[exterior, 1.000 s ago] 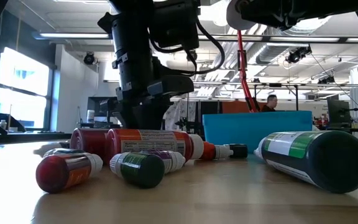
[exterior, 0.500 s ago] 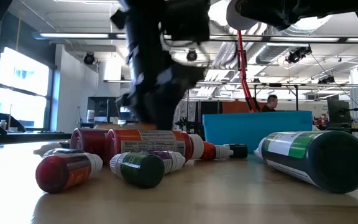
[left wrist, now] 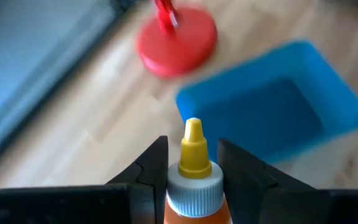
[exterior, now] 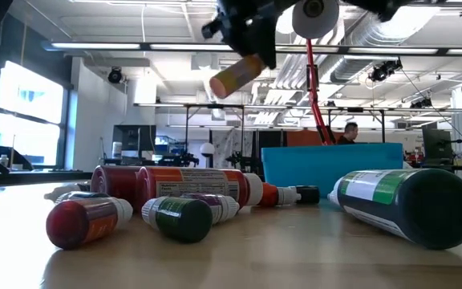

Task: Pick & Place food coloring
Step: Put the big yellow food coloring bottle into the blue container

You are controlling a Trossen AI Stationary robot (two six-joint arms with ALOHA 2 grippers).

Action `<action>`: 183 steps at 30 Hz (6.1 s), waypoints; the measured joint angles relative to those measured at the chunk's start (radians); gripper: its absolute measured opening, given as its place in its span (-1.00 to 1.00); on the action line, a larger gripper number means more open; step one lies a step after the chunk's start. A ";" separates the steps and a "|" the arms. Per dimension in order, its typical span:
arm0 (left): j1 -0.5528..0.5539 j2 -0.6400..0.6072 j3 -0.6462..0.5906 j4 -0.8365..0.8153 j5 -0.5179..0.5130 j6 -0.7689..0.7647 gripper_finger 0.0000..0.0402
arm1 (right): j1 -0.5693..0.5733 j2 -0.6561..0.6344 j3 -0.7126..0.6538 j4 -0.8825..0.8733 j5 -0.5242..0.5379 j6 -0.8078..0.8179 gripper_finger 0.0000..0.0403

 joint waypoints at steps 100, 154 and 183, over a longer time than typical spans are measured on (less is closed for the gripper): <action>0.115 0.303 -0.321 1.368 -0.109 0.502 -0.66 | 0.386 -0.182 0.000 -0.081 0.812 -0.123 -0.36; 0.192 0.367 0.059 0.309 0.293 0.187 -0.04 | 0.386 -0.183 0.000 -0.081 0.795 -0.119 -0.36; 0.244 0.378 0.063 0.277 0.474 0.294 -0.31 | 0.386 -0.182 0.000 -0.082 0.776 -0.120 -0.36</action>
